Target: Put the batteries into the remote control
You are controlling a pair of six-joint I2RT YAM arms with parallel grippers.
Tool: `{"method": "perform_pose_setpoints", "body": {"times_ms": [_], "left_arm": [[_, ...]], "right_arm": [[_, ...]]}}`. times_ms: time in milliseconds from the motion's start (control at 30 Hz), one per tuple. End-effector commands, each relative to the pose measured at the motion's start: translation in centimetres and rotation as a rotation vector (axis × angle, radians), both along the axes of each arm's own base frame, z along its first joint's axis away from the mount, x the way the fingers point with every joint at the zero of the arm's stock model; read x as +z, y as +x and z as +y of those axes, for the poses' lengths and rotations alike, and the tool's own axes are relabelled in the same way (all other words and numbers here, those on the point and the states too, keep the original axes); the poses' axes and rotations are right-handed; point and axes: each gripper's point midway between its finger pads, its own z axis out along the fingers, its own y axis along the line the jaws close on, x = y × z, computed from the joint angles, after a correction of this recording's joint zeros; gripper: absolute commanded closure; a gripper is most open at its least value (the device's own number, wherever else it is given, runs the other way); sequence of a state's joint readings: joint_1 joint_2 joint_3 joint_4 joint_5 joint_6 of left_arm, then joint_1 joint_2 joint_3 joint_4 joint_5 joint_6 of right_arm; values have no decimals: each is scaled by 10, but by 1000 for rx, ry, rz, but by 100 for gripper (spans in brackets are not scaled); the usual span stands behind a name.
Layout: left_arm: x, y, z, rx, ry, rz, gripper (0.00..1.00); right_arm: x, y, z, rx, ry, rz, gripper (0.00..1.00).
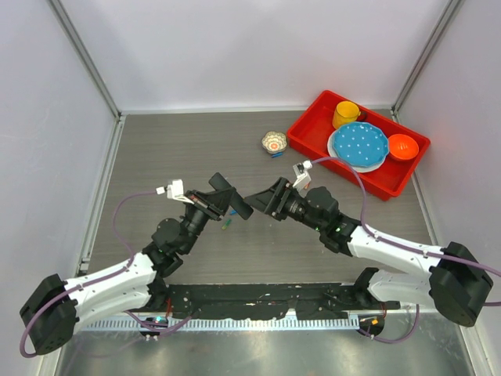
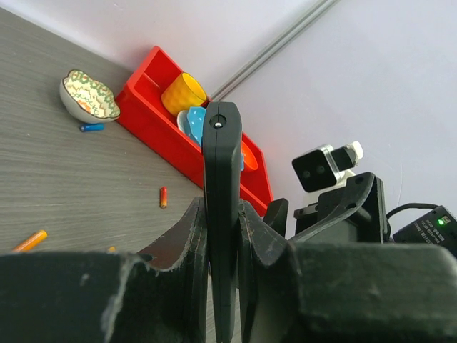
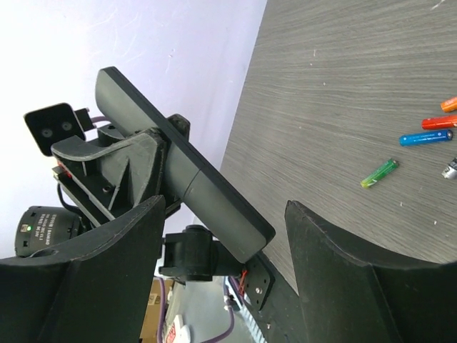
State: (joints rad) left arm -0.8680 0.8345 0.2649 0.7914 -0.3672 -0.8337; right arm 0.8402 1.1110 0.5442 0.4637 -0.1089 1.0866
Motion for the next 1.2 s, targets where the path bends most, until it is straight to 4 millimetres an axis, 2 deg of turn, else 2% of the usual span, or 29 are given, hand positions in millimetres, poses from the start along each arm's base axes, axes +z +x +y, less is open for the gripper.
{"method": "perform_pose_setpoints", "body": {"times_ms": [0,300,667,1000,1167], "left_arm": [[30,2,2,16,-68,-47,100],[32,2,2,18,-71,-57,100],[31,-1,-1,5,-72,-56,100],[30,-1,-2,6,-70,-56,100],[31,-1,-3,3,-69,-58,100]], "right_arm": [[14,2,8,29,14,-32,27],[9,1,14,51,16,-13,26],[15,1,19,67,50,-18,27],[15,1,23,80,56,-14,37],[13,1,25,87,52,-9,38]]}}
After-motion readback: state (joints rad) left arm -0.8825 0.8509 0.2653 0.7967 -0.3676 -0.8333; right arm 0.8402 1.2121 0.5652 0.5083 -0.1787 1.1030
